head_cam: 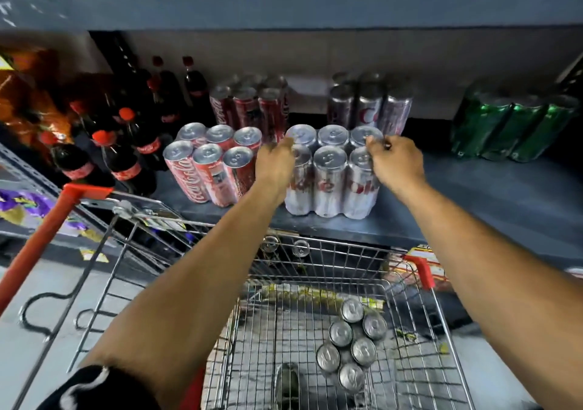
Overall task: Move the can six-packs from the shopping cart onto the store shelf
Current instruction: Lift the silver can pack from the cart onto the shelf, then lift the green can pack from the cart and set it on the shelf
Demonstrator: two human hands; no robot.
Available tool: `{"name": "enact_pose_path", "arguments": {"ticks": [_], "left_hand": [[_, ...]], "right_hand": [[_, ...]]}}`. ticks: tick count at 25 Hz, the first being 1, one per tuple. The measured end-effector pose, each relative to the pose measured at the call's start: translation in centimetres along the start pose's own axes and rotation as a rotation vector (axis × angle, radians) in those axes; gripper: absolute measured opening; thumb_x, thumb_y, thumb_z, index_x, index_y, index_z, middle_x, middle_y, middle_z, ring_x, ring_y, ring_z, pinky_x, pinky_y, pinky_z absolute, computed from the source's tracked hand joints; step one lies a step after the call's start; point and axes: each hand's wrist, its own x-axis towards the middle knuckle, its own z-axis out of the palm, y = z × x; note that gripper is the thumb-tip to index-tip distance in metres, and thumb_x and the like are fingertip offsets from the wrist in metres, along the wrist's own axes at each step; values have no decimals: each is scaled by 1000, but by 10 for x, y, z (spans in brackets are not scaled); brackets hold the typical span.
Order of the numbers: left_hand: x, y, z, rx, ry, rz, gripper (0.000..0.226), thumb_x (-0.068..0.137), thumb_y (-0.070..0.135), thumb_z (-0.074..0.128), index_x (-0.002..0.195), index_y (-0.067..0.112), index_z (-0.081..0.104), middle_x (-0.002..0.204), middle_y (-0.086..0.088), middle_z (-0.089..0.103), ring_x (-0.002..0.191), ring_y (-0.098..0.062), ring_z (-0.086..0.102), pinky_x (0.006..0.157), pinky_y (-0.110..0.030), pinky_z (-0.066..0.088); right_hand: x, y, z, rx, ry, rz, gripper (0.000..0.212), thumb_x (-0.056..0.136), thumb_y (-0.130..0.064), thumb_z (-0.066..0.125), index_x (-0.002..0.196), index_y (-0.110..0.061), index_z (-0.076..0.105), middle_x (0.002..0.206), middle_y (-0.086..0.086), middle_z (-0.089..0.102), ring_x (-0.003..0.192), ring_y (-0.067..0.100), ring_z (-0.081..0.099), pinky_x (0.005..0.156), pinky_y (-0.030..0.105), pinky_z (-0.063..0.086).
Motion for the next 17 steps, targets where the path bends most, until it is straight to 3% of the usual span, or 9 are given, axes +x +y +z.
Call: {"name": "enact_pose_path", "arguments": {"ticks": [3, 5, 7, 8, 9, 11, 14, 16, 17], "left_hand": [[0, -10, -4, 65, -24, 120, 25, 87, 13, 49, 63, 15, 55, 70, -6, 59, 70, -20, 54, 72, -36, 44], [-6, -9, -4, 60, -32, 153, 27, 92, 13, 47, 67, 16, 59, 73, -4, 62, 72, -18, 57, 75, -38, 48], [-13, -19, -6, 108, -8, 176, 21, 94, 27, 47, 88, 14, 64, 91, -6, 68, 87, -20, 63, 86, -42, 51], [-20, -31, -10, 165, 15, 191, 30, 94, 36, 46, 104, 14, 63, 105, -6, 68, 98, -20, 62, 92, -42, 49], [-32, -48, -16, 215, 37, 212, 45, 93, 45, 45, 121, 13, 57, 121, -5, 64, 112, -20, 58, 99, -39, 46], [-61, -94, -29, 258, 35, 234, 67, 89, 57, 42, 141, 15, 39, 144, -3, 48, 130, -15, 45, 107, -31, 37], [-93, -169, -42, 396, -61, 63, 66, 92, 56, 36, 145, 16, 32, 148, -5, 42, 134, -19, 41, 110, -38, 37], [-107, -219, -44, 437, -171, -207, 56, 98, 46, 37, 136, 5, 38, 130, -16, 52, 126, -33, 49, 99, -43, 48], [-115, -241, -45, 466, -237, -332, 52, 98, 41, 40, 126, -4, 44, 116, -22, 57, 117, -39, 53, 89, -43, 51]], "right_hand": [[-1, 5, 5, 88, 36, 37, 33, 89, -46, 49, 83, -16, 61, 89, 5, 66, 92, 29, 63, 78, 35, 48], [0, 6, 7, 148, 44, 49, 39, 88, -50, 48, 90, -15, 64, 97, 6, 68, 98, 29, 63, 84, 37, 48], [-7, 15, 7, 216, 54, 54, 53, 88, -57, 46, 115, -14, 62, 116, 5, 66, 112, 25, 59, 94, 36, 46], [-16, 24, 7, 241, 72, 32, 60, 87, -60, 45, 125, -14, 56, 123, 5, 63, 116, 22, 57, 98, 36, 44], [-30, 36, 7, 252, 91, -18, 61, 88, -59, 45, 128, -14, 53, 121, 5, 63, 113, 20, 57, 97, 34, 44], [-69, 66, 6, 221, 99, -183, 48, 90, -48, 50, 121, -12, 56, 99, 4, 62, 91, 17, 58, 82, 31, 45], [-119, 115, 10, 58, -53, -427, 27, 89, -33, 57, 101, -10, 67, 76, 1, 62, 70, 16, 56, 68, 30, 46], [-138, 144, 23, -96, -300, -420, 19, 88, -27, 62, 99, -12, 68, 80, 3, 67, 70, 17, 60, 67, 34, 52], [-145, 157, 31, -173, -439, -332, 21, 89, -25, 62, 106, -12, 66, 91, 6, 69, 75, 18, 63, 70, 35, 54]]}}
